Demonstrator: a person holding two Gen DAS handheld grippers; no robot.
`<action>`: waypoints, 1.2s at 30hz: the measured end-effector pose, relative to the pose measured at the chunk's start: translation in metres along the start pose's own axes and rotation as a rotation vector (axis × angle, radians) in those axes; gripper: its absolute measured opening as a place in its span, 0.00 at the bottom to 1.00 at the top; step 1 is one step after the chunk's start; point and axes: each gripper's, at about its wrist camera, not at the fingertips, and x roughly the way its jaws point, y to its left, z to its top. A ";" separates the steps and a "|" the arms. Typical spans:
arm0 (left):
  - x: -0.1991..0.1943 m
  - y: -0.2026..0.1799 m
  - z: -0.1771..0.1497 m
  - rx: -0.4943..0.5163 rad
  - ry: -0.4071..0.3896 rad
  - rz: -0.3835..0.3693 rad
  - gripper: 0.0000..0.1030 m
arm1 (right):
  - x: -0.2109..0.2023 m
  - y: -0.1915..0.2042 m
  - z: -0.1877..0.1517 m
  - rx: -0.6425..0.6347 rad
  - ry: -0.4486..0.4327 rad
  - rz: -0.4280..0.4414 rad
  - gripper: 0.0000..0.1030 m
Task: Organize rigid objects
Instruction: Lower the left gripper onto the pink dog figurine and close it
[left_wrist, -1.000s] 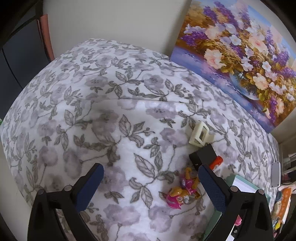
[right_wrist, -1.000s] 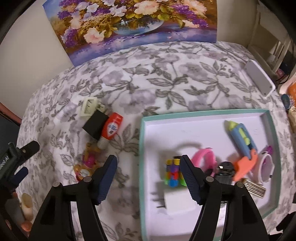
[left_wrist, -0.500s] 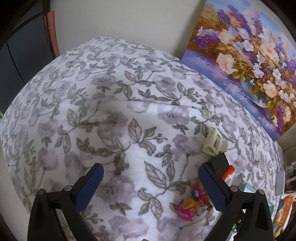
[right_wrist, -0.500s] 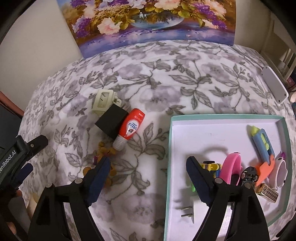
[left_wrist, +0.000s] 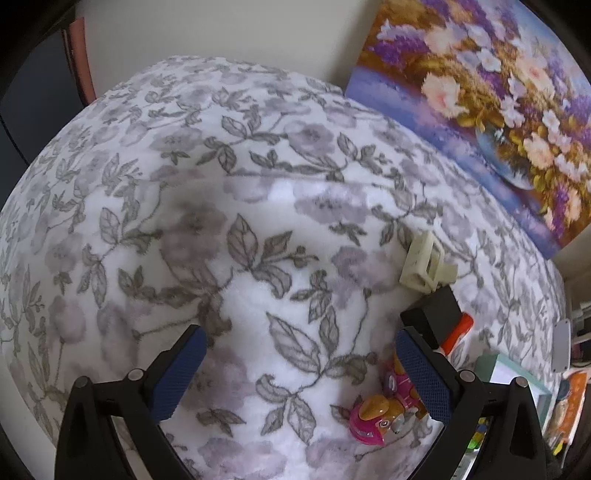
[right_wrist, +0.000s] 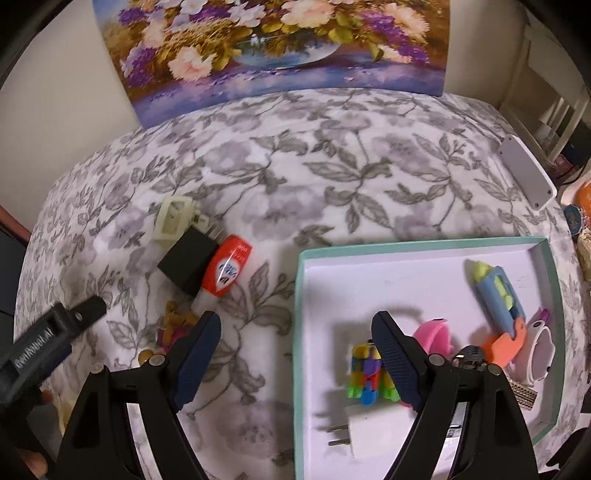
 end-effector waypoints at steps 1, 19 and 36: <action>0.002 -0.001 -0.002 0.000 0.008 -0.001 1.00 | -0.001 -0.002 0.001 0.002 -0.006 -0.011 0.82; 0.012 -0.048 -0.031 0.189 0.047 0.025 0.97 | -0.003 -0.033 0.008 0.069 0.001 -0.031 0.82; 0.025 -0.085 -0.055 0.331 0.105 0.016 0.79 | 0.001 -0.036 0.008 0.078 0.017 -0.023 0.82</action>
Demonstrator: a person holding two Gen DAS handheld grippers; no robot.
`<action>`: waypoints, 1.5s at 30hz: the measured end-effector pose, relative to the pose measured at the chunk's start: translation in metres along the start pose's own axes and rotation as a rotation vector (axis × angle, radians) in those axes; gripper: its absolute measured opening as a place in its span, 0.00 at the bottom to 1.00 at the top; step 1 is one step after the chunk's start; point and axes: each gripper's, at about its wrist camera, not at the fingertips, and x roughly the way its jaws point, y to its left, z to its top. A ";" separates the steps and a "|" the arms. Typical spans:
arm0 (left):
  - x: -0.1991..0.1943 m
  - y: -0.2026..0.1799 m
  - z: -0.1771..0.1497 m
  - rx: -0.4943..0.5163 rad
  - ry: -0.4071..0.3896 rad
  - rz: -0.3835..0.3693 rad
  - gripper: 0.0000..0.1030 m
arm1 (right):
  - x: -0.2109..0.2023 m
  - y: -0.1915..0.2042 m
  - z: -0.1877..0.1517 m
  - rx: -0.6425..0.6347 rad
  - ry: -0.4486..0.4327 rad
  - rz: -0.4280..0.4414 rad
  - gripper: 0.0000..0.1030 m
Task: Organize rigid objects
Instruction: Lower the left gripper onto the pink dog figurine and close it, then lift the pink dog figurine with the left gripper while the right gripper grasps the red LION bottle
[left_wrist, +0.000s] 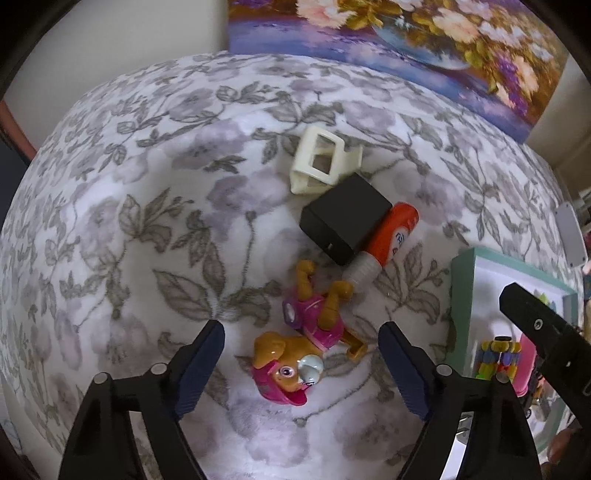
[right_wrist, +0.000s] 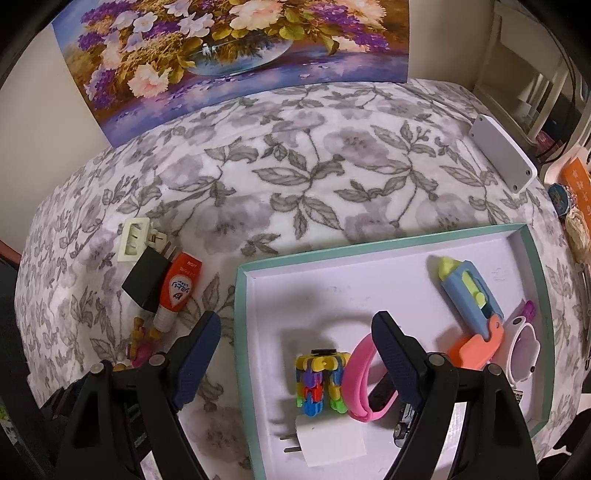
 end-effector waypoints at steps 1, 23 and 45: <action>0.002 0.000 0.000 0.001 0.004 0.000 0.78 | 0.001 0.002 0.000 -0.004 0.002 0.005 0.82; -0.009 0.037 0.014 -0.135 -0.005 -0.095 0.64 | 0.006 0.017 -0.004 -0.046 0.010 0.060 0.82; -0.005 0.095 0.026 -0.371 0.006 -0.223 0.64 | 0.024 0.072 0.005 -0.183 -0.004 0.039 0.54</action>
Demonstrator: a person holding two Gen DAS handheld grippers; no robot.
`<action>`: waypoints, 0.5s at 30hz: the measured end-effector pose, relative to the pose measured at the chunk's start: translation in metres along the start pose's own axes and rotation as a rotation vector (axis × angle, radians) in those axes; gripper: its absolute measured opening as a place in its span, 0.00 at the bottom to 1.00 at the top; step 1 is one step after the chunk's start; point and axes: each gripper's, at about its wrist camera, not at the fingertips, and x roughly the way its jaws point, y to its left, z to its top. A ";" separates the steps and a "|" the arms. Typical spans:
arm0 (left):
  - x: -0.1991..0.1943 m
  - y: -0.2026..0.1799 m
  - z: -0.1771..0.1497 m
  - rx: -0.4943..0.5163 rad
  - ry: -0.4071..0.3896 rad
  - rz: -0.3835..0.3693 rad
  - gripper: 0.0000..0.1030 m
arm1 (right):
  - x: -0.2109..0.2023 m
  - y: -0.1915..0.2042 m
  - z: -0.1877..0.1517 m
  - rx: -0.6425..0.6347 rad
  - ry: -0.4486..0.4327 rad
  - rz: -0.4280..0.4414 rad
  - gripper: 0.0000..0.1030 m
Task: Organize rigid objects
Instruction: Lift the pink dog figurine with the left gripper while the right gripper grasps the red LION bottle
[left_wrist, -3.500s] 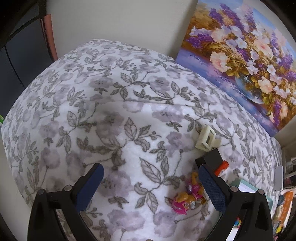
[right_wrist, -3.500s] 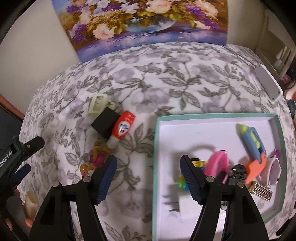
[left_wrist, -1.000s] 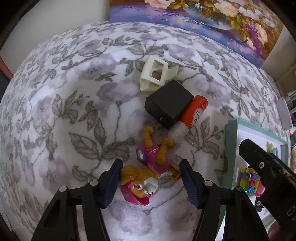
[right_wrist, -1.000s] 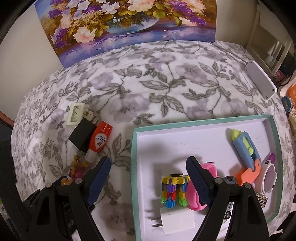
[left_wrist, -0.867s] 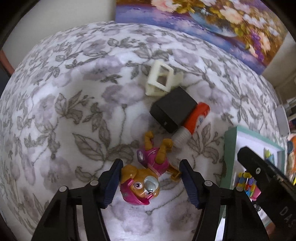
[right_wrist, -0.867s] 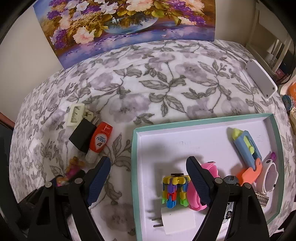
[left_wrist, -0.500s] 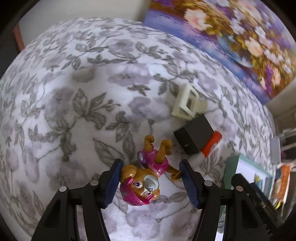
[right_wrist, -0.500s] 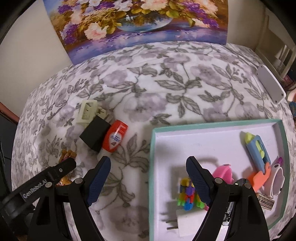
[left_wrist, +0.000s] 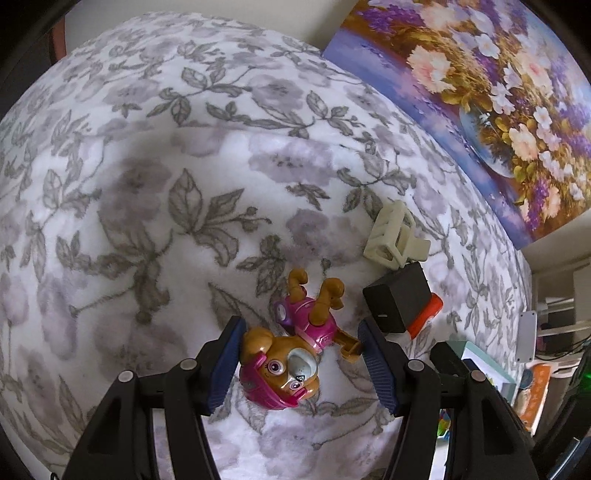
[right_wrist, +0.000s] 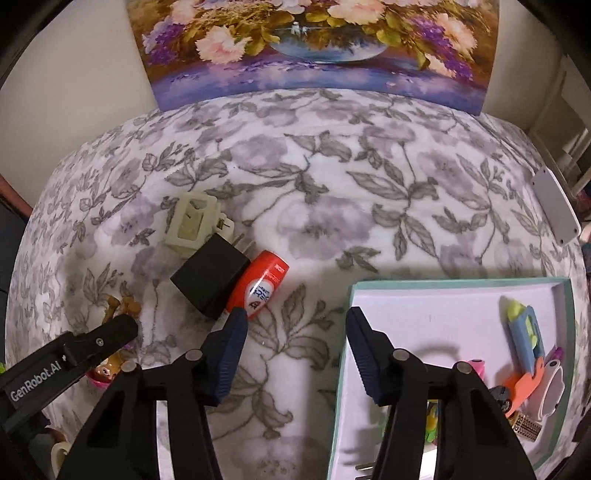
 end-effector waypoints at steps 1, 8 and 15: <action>0.000 0.001 0.000 -0.005 0.003 -0.002 0.64 | 0.000 0.001 0.001 0.001 0.004 0.009 0.53; -0.002 0.003 0.002 -0.007 0.010 -0.008 0.64 | -0.007 0.002 0.007 -0.022 0.037 0.001 0.52; -0.015 0.009 0.003 -0.027 -0.010 -0.033 0.64 | -0.037 -0.001 0.023 -0.028 -0.009 -0.032 0.52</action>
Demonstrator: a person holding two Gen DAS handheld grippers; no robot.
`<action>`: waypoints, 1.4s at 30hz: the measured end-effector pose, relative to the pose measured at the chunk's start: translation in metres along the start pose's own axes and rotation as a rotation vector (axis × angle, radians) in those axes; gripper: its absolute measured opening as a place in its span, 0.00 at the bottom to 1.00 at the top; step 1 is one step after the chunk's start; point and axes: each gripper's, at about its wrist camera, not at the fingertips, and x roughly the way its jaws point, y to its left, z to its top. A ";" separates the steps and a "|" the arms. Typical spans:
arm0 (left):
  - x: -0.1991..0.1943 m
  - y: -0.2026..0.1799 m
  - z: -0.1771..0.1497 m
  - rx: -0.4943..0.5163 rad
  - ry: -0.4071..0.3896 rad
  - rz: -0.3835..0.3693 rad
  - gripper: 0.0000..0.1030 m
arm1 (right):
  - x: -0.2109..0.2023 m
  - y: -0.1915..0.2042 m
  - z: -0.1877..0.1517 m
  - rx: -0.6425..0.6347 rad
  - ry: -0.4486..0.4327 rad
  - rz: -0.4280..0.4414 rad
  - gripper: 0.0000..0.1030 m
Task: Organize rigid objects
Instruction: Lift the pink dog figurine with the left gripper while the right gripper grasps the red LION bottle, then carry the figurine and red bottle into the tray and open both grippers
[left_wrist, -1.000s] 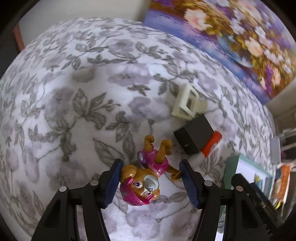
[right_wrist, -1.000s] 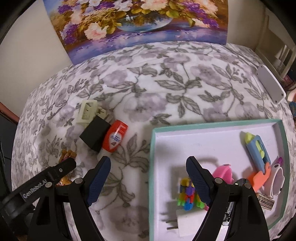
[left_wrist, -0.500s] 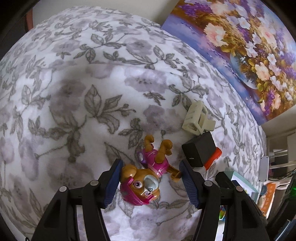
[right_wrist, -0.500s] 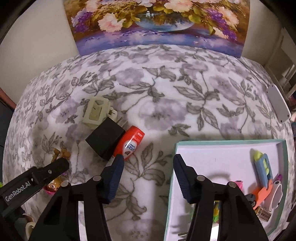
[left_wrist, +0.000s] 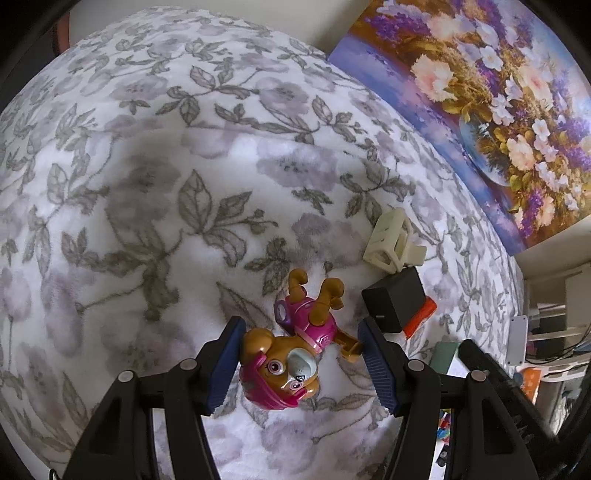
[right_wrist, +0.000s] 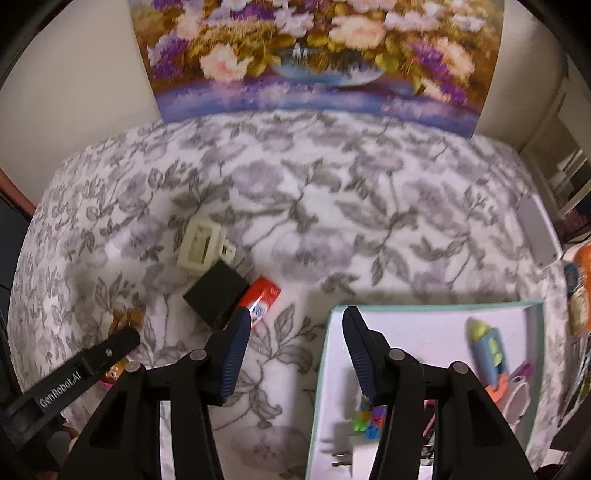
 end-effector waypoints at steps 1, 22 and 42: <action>-0.001 0.001 0.001 -0.005 -0.003 -0.004 0.64 | -0.003 0.001 0.003 0.004 -0.006 0.005 0.52; 0.008 0.010 0.000 -0.047 0.024 -0.006 0.64 | 0.079 0.024 0.001 0.020 0.129 0.035 0.38; -0.001 0.003 0.001 -0.016 -0.007 0.009 0.64 | 0.041 0.008 -0.021 0.082 0.084 0.125 0.28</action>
